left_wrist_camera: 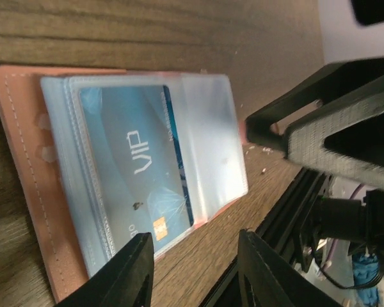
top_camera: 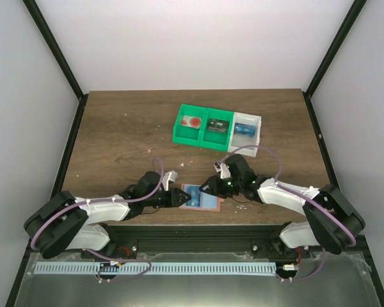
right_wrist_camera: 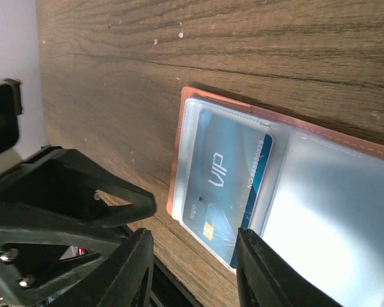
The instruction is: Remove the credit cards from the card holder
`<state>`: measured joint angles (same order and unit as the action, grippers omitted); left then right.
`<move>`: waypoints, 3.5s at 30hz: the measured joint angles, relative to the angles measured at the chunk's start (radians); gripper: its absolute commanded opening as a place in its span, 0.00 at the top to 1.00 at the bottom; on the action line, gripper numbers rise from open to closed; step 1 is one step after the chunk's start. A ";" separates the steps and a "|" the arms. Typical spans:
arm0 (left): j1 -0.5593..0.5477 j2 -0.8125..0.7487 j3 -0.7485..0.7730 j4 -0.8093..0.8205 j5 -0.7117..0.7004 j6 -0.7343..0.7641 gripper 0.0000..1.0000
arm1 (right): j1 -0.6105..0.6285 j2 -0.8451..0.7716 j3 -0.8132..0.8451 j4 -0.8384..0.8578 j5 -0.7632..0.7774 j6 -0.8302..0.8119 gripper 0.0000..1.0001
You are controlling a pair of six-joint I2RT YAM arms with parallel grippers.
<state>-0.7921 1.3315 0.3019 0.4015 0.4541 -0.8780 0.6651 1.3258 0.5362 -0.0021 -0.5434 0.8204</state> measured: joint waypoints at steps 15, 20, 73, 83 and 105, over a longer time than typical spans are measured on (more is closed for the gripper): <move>0.003 0.065 0.005 -0.002 -0.031 0.030 1.00 | 0.040 0.103 -0.006 0.041 0.021 0.001 0.68; 0.010 0.100 0.005 0.014 -0.026 0.048 1.00 | 0.047 0.130 -0.006 0.049 0.031 0.002 0.69; 0.015 0.137 0.004 0.050 -0.016 0.069 1.00 | 0.052 0.189 -0.079 0.252 0.021 0.053 1.00; 0.019 0.130 0.004 0.037 -0.032 0.074 1.00 | 0.052 0.174 -0.092 0.257 0.026 0.053 1.00; 0.026 0.125 0.005 0.020 -0.041 0.094 1.00 | 0.035 0.141 -0.118 0.280 0.013 0.056 0.89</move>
<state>-0.7662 1.4567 0.3065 0.4217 0.4129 -0.7841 0.7006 1.4670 0.4183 0.2783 -0.5301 0.8764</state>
